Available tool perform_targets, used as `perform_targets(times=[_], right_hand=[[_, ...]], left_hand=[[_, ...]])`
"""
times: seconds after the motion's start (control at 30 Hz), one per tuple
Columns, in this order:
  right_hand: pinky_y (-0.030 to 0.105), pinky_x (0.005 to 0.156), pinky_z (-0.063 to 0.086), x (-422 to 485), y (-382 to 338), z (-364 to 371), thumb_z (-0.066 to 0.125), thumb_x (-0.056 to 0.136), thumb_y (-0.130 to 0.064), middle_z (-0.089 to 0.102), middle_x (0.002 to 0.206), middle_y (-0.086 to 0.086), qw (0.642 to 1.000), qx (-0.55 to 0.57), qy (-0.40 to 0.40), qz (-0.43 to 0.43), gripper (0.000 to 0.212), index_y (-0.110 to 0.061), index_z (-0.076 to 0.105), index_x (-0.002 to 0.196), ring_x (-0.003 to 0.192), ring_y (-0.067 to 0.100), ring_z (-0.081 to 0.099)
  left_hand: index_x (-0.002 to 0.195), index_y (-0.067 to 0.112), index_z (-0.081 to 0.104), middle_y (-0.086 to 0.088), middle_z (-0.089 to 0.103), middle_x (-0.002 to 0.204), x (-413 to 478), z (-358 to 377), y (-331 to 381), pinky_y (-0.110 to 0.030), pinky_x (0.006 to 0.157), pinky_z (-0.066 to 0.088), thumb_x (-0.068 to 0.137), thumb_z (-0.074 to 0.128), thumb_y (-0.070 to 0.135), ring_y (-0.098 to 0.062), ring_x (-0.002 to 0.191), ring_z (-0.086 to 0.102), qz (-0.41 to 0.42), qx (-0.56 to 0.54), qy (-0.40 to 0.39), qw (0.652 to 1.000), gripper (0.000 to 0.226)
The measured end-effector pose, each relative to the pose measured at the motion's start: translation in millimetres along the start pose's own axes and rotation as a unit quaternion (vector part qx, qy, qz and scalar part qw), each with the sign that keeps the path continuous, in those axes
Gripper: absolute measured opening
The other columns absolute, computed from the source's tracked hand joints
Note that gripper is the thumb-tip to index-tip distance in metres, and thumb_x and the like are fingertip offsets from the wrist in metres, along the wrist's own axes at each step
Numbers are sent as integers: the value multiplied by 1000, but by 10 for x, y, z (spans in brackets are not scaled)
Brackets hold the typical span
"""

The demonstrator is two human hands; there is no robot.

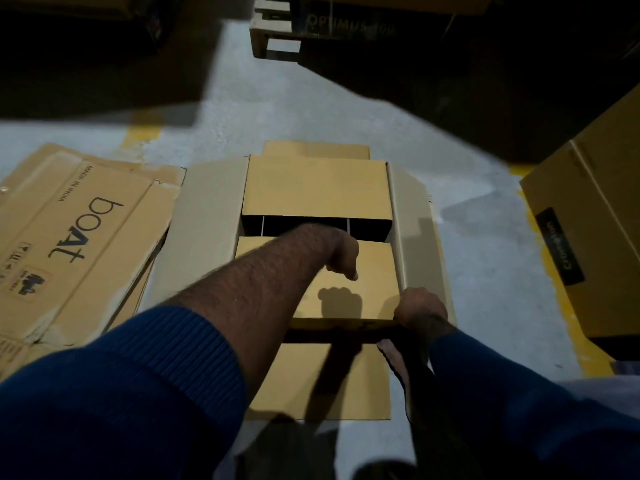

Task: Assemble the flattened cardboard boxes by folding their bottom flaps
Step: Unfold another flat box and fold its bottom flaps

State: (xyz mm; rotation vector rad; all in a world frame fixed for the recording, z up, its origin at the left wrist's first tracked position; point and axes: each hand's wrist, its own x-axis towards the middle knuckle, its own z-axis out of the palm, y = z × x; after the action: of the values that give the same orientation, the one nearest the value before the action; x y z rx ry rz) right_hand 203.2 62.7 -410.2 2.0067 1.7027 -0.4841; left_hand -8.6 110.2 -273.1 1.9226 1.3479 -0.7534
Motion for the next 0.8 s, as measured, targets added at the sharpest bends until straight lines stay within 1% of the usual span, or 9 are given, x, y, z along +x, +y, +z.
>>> perform_targets(times=[0.1,0.2,0.27,0.33,0.5,0.57,0.67,0.73,0.8], right_hand=[[34,72,57,62,39,-78,59,93,-37,64,76,2,1000,-19,22,-11,24,-15,65,84,66,17,60],[37,73,57,284,24,-200,36,102,-52,62,77,4,994,-47,97,-22,50,-13,64,89,68,19,61],[39,76,55,525,-45,-348,38,102,-53,61,90,8,992,-17,125,-31,45,-12,59,103,79,22,60],[41,77,51,790,-165,-533,50,100,-42,58,107,12,990,24,131,-41,32,-14,51,114,91,26,56],[48,92,53,1394,-563,-919,59,95,-25,53,125,13,983,123,133,-35,34,-12,49,124,112,33,56],[48,91,53,1621,-679,-1019,57,94,-24,53,122,13,981,131,139,-20,32,-11,51,123,111,32,55],[44,82,56,1893,-798,-1163,55,94,-27,60,104,10,977,158,145,9,25,-9,61,109,94,29,61],[39,74,58,2024,-835,-1240,57,94,-29,64,88,9,980,117,160,8,21,-9,66,94,79,26,64],[36,70,56,2142,-845,-1305,54,98,-34,63,78,6,983,26,184,-7,30,-10,66,86,69,23,62]], left_hand=[[120,8,65,1,63,93,75,-2,-71,-28,59,47,103,53,44,-16,81,62,-2,-44,18,999,41],[105,8,68,1,61,79,212,-57,-178,-27,53,42,103,56,41,-16,70,60,-7,-52,26,998,35],[101,12,66,1,61,80,316,-130,-263,-28,54,43,102,58,40,-16,70,60,-15,-47,40,998,29],[109,16,65,0,64,91,430,-227,-330,-29,58,45,101,60,40,-16,75,61,-20,-36,58,997,26],[124,12,67,-10,66,119,865,-431,-413,-38,86,53,99,60,40,-26,102,61,-2,-18,144,989,38],[130,14,62,-11,61,128,1052,-475,-418,-40,90,53,100,58,41,-28,112,60,-4,-33,177,984,41],[135,17,56,-9,56,134,1269,-505,-421,-41,86,52,99,57,40,-29,118,57,-20,-51,211,976,43],[135,18,55,-8,56,132,1373,-517,-408,-41,83,50,99,57,39,-28,117,58,-28,-59,226,972,42],[133,18,55,-9,56,129,1465,-492,-412,-42,82,48,98,58,38,-29,116,58,-35,-50,234,970,40]])
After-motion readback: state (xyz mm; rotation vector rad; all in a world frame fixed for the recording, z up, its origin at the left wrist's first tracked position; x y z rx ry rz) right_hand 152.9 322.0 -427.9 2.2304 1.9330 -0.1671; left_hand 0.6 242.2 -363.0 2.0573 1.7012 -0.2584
